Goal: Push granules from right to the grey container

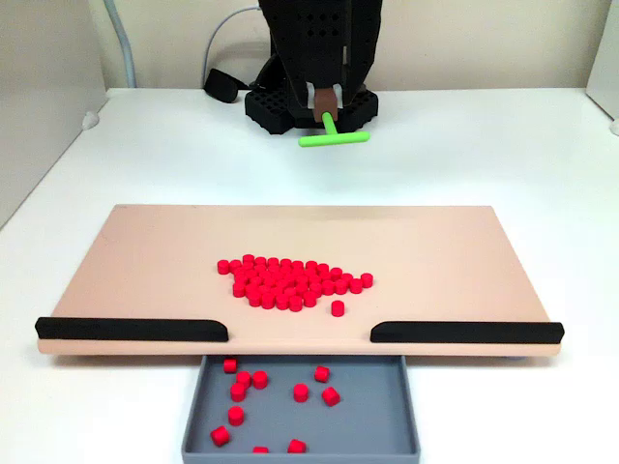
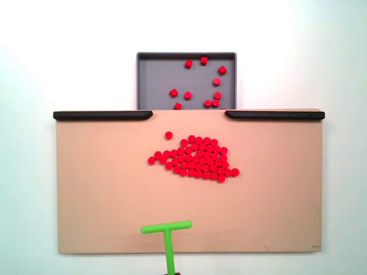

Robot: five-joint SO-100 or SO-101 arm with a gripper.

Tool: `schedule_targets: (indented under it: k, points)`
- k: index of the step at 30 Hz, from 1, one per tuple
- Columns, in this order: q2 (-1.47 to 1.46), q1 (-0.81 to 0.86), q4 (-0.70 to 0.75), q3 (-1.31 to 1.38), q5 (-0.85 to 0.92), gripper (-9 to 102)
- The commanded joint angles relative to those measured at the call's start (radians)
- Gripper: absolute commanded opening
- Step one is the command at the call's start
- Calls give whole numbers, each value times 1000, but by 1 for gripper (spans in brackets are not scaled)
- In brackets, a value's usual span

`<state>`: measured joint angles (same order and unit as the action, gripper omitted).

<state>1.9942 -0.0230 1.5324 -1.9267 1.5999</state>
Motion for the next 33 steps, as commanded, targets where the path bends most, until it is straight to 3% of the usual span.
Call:
schedule_targets:
  k: [1, 25, 33]
  points:
    - [5, 2, -3, 14, 8, 0]
    - [14, 74, -3, 18, 25, 0]
    - [-2, 170, -3, 21, 216, 0]
